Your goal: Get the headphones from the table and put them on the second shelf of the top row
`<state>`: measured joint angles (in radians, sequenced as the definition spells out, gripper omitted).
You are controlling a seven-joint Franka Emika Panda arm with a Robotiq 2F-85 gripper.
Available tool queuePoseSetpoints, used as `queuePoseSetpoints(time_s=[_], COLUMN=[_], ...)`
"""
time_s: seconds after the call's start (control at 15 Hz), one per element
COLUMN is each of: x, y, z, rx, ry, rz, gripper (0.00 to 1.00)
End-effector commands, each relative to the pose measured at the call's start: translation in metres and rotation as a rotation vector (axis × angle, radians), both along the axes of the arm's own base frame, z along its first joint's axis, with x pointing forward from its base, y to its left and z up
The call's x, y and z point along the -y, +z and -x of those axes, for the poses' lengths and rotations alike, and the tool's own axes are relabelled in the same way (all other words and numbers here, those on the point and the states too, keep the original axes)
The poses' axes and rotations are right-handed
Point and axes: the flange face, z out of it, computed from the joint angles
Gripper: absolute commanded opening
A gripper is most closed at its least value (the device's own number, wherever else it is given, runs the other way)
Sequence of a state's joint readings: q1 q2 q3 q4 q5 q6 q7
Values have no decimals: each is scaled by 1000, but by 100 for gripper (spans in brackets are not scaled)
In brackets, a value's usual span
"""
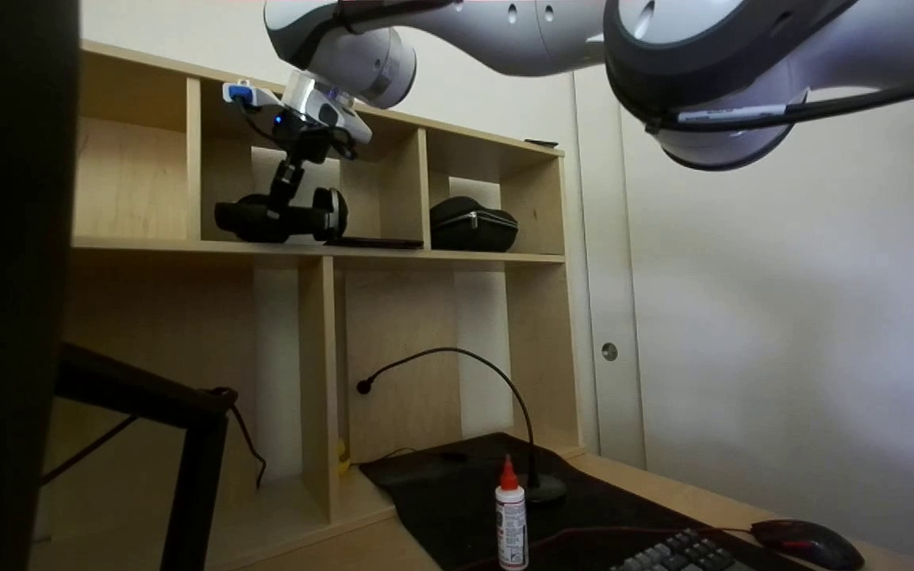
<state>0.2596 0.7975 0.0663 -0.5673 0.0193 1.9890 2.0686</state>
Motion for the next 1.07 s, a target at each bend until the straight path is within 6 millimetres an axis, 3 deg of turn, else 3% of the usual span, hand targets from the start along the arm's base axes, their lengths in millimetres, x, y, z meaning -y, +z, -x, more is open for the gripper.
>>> queuePoseSetpoints(time_s=[0.0, 0.4, 0.53, 0.87, 0.93, 1.0], x=[15, 62, 77, 110, 100, 106], y=[13, 44, 64, 109, 101, 110], z=[6, 10, 21, 80, 61, 71], rx=[-39, -37, -58, -287, -210, -239], ry=[55, 23, 29, 144, 91, 107], rz=[-65, -141, -182, -290, -266, -276], gripper=[55, 98, 100, 100, 100, 100])
